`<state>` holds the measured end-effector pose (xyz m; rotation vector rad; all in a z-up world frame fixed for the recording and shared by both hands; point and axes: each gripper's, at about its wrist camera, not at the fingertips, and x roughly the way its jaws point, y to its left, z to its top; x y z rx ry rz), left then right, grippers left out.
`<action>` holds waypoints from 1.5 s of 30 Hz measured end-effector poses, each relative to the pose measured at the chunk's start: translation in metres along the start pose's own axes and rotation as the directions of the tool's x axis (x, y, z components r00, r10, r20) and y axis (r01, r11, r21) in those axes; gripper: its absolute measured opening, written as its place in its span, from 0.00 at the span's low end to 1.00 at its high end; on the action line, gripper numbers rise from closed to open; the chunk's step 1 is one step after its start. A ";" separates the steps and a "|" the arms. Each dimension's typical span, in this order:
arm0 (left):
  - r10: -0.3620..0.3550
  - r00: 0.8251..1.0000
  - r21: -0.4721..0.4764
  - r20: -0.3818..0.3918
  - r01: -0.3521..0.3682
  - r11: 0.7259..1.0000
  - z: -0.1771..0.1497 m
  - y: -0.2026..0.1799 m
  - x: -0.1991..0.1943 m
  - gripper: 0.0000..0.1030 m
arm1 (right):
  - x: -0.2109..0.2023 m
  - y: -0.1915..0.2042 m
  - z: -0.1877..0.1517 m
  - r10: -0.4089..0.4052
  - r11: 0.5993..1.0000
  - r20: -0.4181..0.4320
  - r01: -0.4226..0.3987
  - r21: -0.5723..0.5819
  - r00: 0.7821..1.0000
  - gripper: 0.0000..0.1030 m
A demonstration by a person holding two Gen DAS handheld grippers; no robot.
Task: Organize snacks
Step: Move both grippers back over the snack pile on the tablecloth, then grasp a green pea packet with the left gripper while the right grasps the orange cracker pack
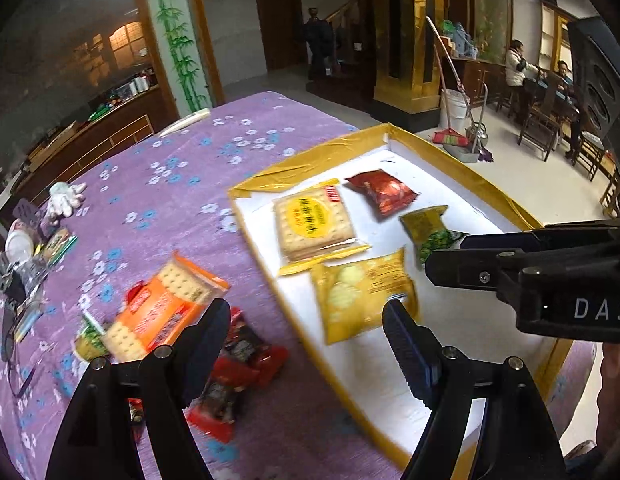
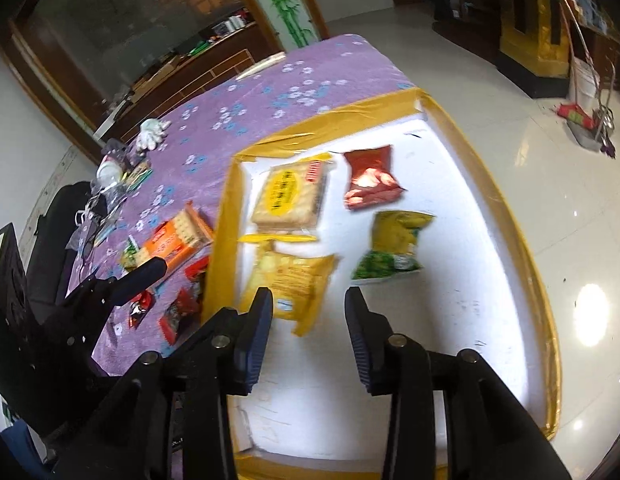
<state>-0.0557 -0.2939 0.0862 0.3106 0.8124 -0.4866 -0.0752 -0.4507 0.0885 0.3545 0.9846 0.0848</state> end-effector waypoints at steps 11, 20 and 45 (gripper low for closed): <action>0.049 0.999 -0.163 0.025 -0.044 0.986 -0.024 0.076 -0.029 0.79 | 0.003 0.050 -0.003 0.023 0.996 -0.008 -0.024 -0.089 1.000 0.38; 0.162 0.987 -0.275 -0.005 -0.157 0.949 -0.054 0.161 -0.039 0.79 | 0.009 0.074 -0.009 0.024 0.995 -0.018 -0.025 -0.099 1.000 0.39; 0.055 0.994 -0.254 -0.097 -0.078 0.964 -0.064 0.227 0.056 0.39 | 0.007 0.095 -0.008 0.025 0.996 -0.045 -0.029 -0.080 0.999 0.39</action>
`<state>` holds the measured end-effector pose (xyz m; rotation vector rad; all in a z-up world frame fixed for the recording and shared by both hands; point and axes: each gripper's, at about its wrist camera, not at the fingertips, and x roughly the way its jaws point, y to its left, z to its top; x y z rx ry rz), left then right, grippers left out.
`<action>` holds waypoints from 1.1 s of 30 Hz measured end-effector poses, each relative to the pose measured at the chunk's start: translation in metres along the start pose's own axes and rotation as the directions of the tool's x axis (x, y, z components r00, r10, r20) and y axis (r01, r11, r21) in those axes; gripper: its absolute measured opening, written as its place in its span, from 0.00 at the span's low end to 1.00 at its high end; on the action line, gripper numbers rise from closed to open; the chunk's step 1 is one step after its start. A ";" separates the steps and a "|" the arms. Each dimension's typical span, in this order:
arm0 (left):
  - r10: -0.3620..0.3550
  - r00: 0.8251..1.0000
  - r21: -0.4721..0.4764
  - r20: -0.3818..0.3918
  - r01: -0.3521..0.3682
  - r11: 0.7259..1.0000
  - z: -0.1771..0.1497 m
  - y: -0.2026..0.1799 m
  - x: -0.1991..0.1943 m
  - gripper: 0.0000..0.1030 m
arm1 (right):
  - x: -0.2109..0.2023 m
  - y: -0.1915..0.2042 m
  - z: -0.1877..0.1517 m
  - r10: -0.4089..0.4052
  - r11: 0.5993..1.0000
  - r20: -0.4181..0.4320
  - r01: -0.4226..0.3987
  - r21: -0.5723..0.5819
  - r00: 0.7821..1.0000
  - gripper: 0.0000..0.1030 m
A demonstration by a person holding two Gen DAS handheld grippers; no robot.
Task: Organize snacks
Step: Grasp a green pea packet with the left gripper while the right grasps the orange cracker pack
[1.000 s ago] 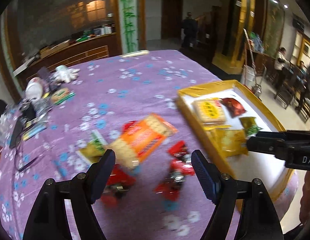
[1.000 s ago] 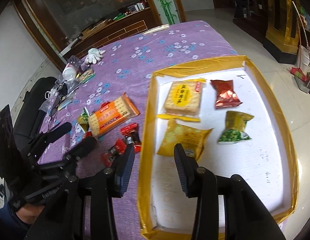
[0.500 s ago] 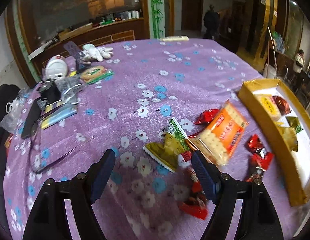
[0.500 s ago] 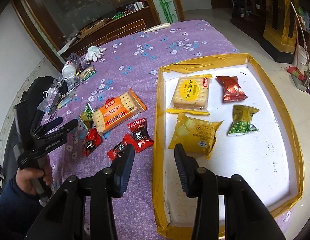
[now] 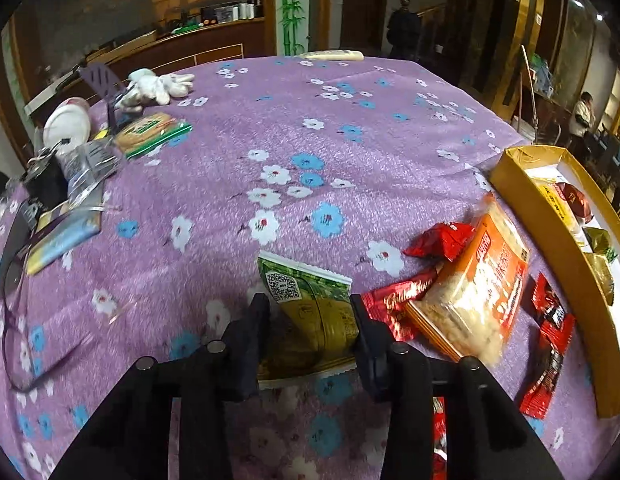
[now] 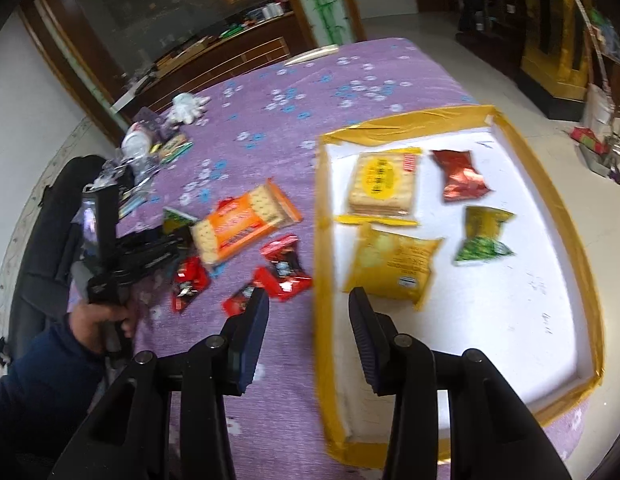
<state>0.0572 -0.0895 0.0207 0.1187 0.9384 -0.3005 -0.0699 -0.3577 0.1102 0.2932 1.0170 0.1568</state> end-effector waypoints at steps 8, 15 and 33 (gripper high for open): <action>-0.049 0.999 -0.062 0.006 0.049 0.997 -0.038 0.010 -0.049 0.37 | 0.064 0.042 0.060 0.085 0.995 -0.085 -0.089 -0.045 0.993 0.39; -0.036 0.999 -0.115 0.019 0.038 0.993 -0.069 0.023 -0.091 0.37 | 0.153 0.055 0.115 0.063 0.996 -0.145 -0.072 -0.059 0.987 0.39; -0.041 0.998 -0.171 0.052 0.049 0.984 -0.076 0.031 -0.109 0.37 | 0.108 0.097 0.014 0.126 0.946 -0.312 -0.209 -0.247 0.942 0.54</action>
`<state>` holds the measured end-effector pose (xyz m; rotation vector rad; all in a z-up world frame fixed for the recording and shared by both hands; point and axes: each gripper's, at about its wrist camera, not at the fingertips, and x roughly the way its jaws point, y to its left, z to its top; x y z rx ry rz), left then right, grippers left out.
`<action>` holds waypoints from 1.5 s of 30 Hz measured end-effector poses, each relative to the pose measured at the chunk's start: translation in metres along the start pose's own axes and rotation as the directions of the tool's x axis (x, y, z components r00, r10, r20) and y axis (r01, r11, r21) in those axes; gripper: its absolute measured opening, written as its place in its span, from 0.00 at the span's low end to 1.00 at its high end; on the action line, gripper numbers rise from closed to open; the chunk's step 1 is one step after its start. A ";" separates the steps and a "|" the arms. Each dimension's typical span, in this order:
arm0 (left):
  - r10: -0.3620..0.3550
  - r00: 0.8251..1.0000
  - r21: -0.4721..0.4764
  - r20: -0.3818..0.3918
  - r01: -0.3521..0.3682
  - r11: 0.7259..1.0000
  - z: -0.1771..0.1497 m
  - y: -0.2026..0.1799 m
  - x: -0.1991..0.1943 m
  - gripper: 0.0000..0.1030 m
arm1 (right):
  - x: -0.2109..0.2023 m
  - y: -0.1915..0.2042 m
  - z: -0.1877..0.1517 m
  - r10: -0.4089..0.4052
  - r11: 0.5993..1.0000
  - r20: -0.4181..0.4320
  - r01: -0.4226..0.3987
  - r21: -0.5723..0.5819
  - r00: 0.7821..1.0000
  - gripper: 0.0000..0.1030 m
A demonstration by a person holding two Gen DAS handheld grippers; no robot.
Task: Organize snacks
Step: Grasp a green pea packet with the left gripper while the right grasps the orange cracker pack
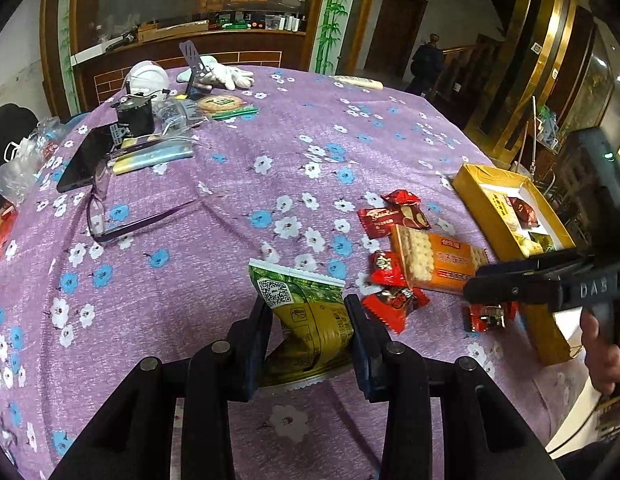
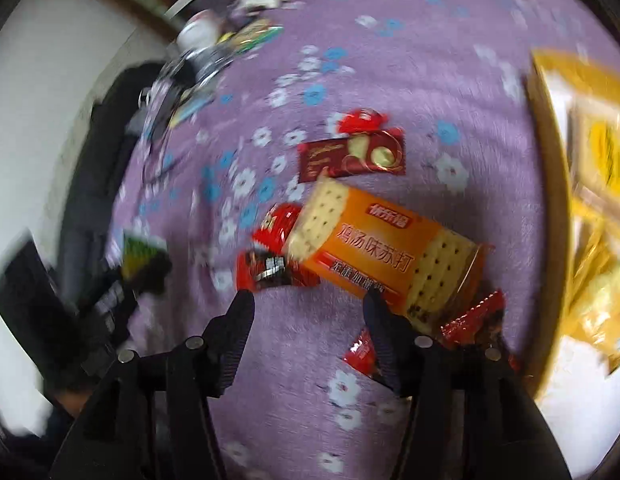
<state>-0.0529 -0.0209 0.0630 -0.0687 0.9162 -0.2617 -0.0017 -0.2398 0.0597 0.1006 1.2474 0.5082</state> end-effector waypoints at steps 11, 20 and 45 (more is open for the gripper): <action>0.022 1.000 0.025 0.006 -0.022 0.999 -0.015 -0.016 -0.014 0.37 | 0.032 0.008 0.035 -0.200 0.861 -0.118 0.117 -0.495 0.973 0.76; 0.050 0.999 -0.003 0.013 -0.050 0.999 -0.025 -0.018 -0.024 0.37 | 0.051 -0.011 0.039 -0.242 0.872 -0.176 0.134 -0.470 0.954 0.59; 0.052 0.998 0.127 0.017 -0.054 0.990 -0.014 -0.119 0.000 0.37 | -0.076 -0.005 -0.078 -0.126 0.992 0.192 0.127 0.010 0.973 0.58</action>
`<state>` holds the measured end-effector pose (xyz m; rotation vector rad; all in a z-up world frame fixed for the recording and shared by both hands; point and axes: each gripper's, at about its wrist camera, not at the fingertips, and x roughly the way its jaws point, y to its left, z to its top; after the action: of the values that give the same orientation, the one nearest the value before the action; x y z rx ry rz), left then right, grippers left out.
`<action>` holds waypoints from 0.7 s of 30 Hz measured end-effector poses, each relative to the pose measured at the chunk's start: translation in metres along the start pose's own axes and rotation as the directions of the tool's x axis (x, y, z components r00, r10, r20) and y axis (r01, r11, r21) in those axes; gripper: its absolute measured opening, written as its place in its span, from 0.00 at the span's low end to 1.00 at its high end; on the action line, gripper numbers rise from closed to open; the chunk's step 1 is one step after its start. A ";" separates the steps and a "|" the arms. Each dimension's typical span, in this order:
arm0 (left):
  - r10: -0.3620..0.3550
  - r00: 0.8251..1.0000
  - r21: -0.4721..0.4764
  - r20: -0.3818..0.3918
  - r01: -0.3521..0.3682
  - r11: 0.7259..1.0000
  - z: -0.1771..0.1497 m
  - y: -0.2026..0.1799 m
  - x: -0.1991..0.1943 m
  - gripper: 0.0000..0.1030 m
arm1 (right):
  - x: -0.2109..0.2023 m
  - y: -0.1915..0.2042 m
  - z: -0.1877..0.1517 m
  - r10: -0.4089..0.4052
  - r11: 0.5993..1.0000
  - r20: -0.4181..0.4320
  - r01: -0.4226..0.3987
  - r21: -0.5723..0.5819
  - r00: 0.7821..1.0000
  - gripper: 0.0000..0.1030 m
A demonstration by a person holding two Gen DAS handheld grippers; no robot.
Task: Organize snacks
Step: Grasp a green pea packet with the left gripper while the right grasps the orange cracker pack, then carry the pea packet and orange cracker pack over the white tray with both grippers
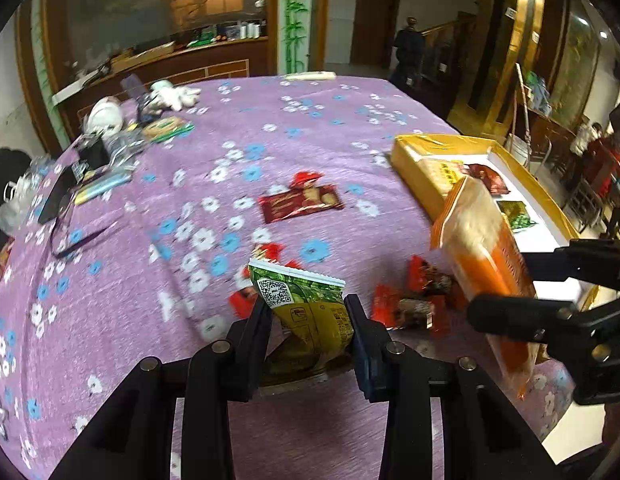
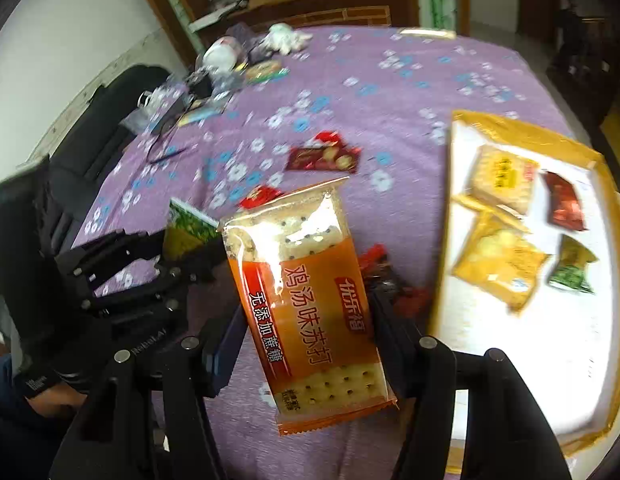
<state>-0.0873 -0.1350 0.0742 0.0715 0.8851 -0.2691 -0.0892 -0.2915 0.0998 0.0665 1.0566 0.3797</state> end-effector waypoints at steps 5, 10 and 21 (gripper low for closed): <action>0.002 1.000 0.053 0.015 -0.003 0.999 0.010 -0.020 -0.001 0.37 | -0.013 -0.020 -0.005 -0.003 0.998 0.030 0.001 0.056 1.000 0.58; 0.002 1.000 0.088 0.024 -0.004 0.996 0.017 -0.037 0.000 0.37 | -0.020 -0.035 -0.008 -0.005 0.996 0.041 0.001 0.088 0.999 0.58; 0.018 1.000 0.135 0.019 -0.020 0.991 0.026 -0.064 0.003 0.37 | -0.031 -0.060 -0.012 0.012 0.992 0.057 -0.019 0.123 0.998 0.58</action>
<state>-0.0822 -0.2019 0.0916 0.2033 0.8478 -0.3115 -0.0966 -0.3596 0.1061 0.1953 1.0243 0.3242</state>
